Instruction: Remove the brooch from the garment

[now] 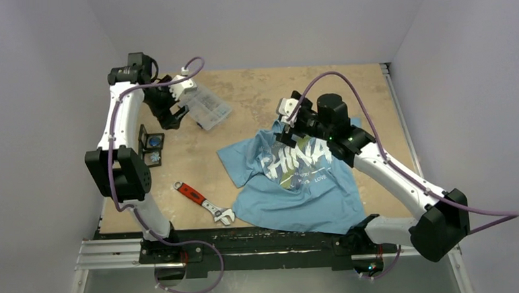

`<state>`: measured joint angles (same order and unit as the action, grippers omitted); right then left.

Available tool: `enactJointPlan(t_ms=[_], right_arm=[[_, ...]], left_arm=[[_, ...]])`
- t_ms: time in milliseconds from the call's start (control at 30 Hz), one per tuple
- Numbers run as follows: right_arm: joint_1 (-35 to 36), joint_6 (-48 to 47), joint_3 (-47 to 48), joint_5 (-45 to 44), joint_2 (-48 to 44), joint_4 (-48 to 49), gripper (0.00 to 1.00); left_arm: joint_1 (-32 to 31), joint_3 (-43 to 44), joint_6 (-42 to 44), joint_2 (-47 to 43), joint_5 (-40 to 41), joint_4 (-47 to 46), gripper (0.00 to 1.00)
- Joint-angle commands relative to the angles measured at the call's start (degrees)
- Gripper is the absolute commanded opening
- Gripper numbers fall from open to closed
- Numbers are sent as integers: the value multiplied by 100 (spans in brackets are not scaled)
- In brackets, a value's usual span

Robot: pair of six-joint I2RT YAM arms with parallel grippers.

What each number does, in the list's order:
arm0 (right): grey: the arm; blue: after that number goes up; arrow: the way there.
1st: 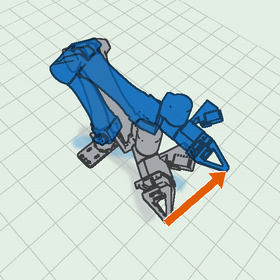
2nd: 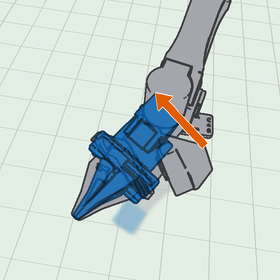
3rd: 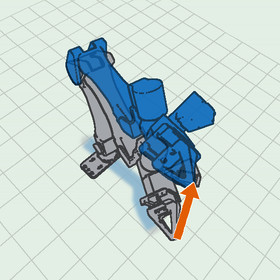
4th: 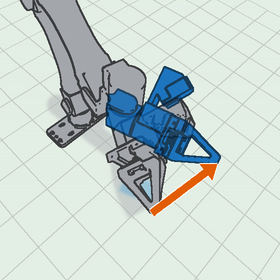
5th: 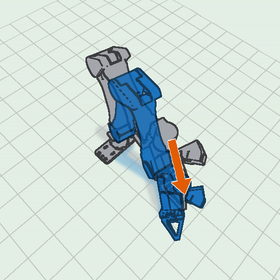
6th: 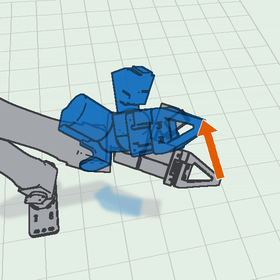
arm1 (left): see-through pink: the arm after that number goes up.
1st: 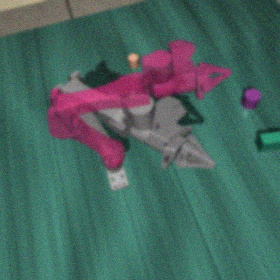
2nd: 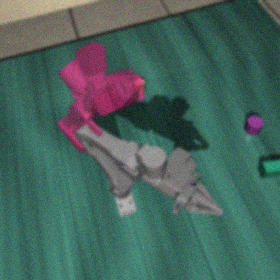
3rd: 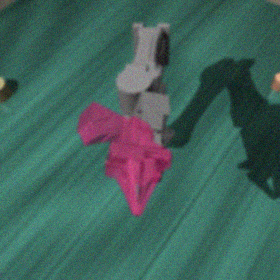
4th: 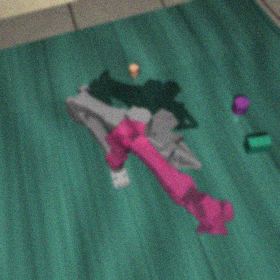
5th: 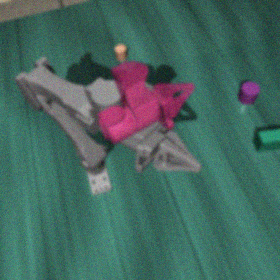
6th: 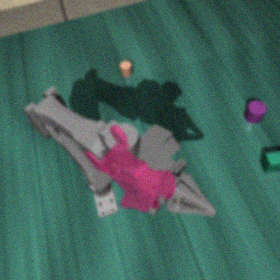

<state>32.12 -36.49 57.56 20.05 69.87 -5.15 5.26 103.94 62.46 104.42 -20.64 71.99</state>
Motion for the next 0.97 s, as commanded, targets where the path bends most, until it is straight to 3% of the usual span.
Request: enactJointPlan(t_ms=[0,200,300,400,600,800,933], right_arm=[[-473,871,536,-47,221,-103,99],[-1247,1390,933,43,650,-691,99],[-1547,1638,1027,-88,816,-1006,99],[-1888,2114,1137,-226,1002,-1483,99],[-2701,2761,594,54,923,-1597,99],[-2809,2915,5,42,600,-1387,99],[-2814,2937,-56,51,521,-1334,99]], left_arm=[[-543,887,-1851,-363,-589,44,100],[-1054,1444,-3374,-328,-1230,-8,100],[-1325,805,-4693,-620,-605,-1010,100],[-1562,41,-5370,-896,-94,-1566,100],[-1757,-1073,-6034,-1204,113,-1695,100],[-1758,-1787,-6587,-1570,43,-1970,100],[-1756,-1807,-6590,-1684,208,-1927,100]])
